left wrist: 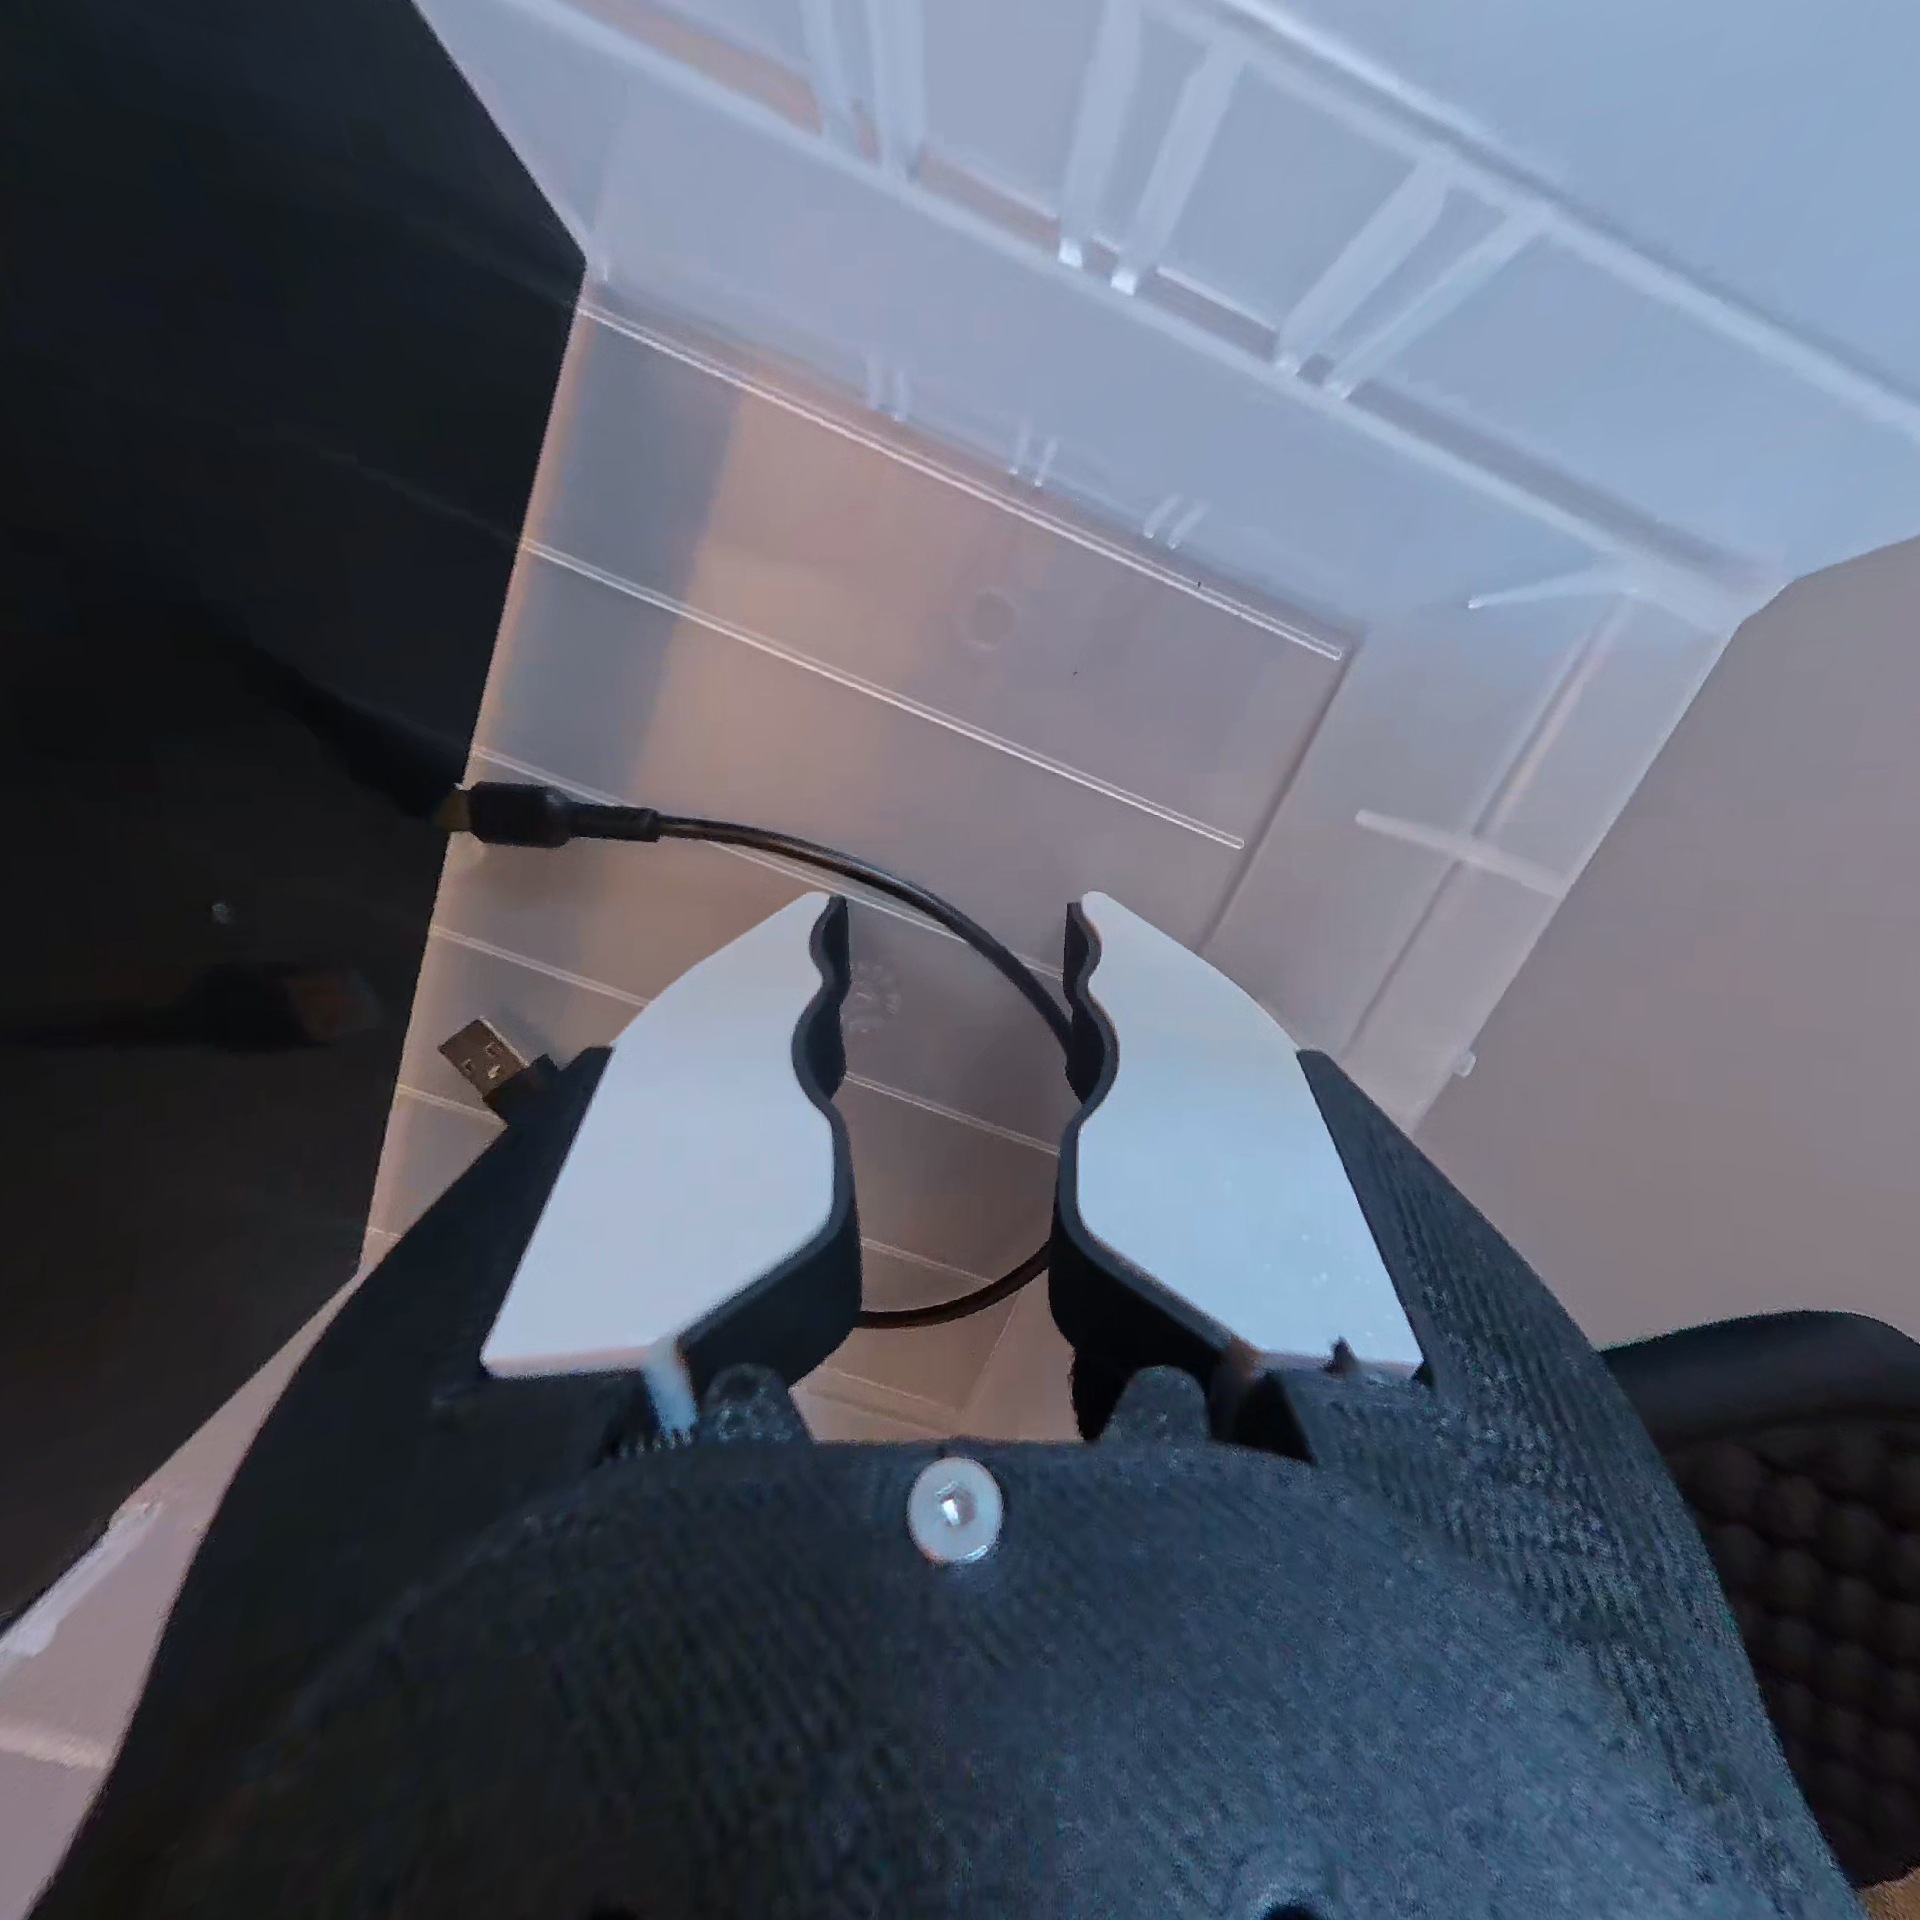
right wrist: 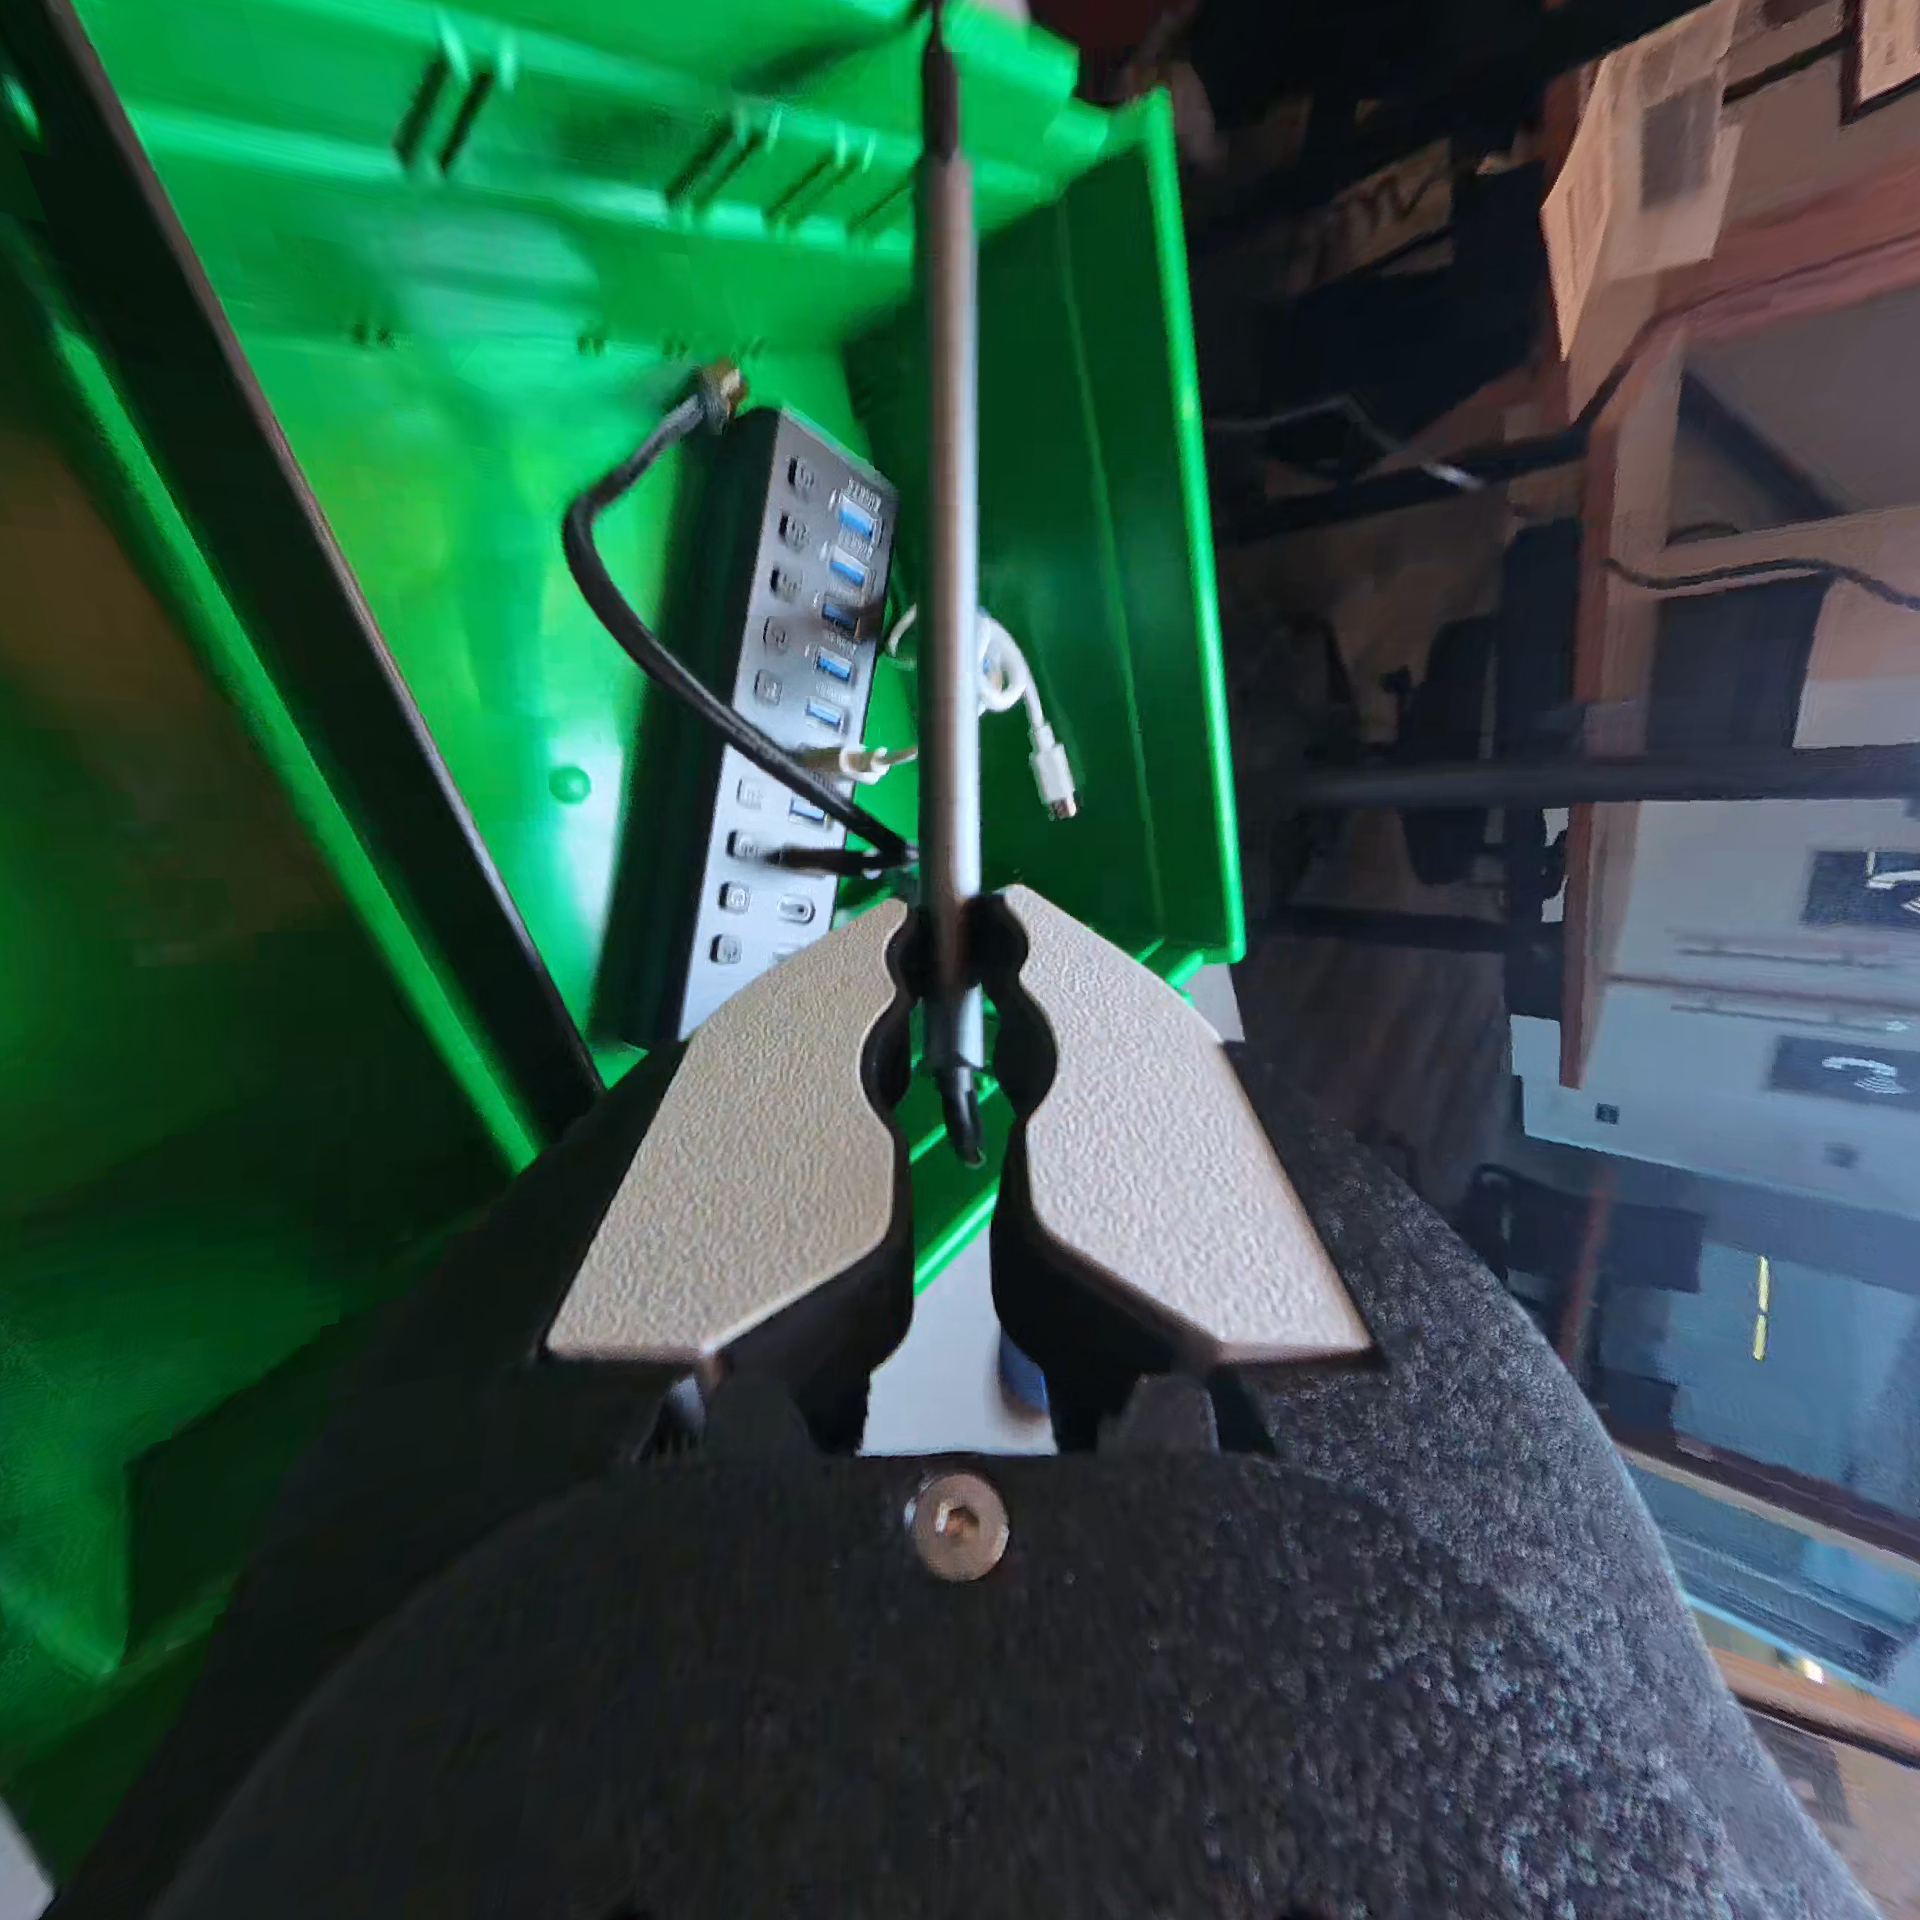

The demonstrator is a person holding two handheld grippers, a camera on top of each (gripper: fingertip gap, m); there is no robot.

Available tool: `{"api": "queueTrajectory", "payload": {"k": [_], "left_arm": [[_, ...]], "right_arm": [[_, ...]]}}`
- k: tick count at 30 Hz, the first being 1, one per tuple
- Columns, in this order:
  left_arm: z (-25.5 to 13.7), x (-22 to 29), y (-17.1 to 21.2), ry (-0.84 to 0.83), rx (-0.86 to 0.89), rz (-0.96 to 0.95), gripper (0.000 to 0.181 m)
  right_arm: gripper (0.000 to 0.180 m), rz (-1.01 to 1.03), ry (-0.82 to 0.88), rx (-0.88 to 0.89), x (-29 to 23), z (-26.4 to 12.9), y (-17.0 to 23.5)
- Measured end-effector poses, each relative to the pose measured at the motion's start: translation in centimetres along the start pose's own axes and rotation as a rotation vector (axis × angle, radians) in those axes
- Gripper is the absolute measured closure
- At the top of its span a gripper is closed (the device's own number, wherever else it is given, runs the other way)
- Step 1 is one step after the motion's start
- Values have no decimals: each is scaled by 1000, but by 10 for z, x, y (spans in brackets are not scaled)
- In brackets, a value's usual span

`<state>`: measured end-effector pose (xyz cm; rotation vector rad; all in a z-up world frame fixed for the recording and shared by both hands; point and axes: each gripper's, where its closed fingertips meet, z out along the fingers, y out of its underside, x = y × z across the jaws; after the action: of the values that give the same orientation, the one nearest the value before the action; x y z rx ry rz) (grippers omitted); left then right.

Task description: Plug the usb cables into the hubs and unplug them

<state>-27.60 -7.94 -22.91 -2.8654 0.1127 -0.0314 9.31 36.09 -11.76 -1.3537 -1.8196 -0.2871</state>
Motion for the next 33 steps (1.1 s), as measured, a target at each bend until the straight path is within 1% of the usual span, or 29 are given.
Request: {"api": "queueTrajectory", "payload": {"k": [4,9,11,13,14,16,19,23,25,28,30,33], "left_arm": [[0,-1,0,-5,19,-4,142],[1,2,-5,-1,51,9,148],[1,3,-6,4,51,13,149],[1,3,-7,6,50,23,155],[2,3,-8,5,53,25,159],[2,3,-9,6,57,15,160],[-2,1,-9,-17,48,24,167],[-28,-3,-21,-77,137,6,171],[-44,-1,-28,-92,210,2,176],[-75,9,-42,-121,340,33,177],[-101,22,-54,-150,433,83,177],[-147,55,-78,-167,611,184,177]], "right_arm": [[168,41,66,109,17,-48,-20],[169,204,116,314,23,-129,-48],[169,280,110,421,16,-163,-59],[168,362,76,527,1,-192,-70],[169,391,60,585,-8,-205,-76],[168,454,20,689,-27,-225,-85],[169,559,-70,834,-58,-242,-96],[169,621,-188,938,-96,-244,-104],[169,590,-248,939,-115,-238,-108],[169,520,-302,957,-136,-235,-114],[169,490,-335,1005,-144,-239,-122],[169,446,-361,1130,-154,-248,-139]]}}
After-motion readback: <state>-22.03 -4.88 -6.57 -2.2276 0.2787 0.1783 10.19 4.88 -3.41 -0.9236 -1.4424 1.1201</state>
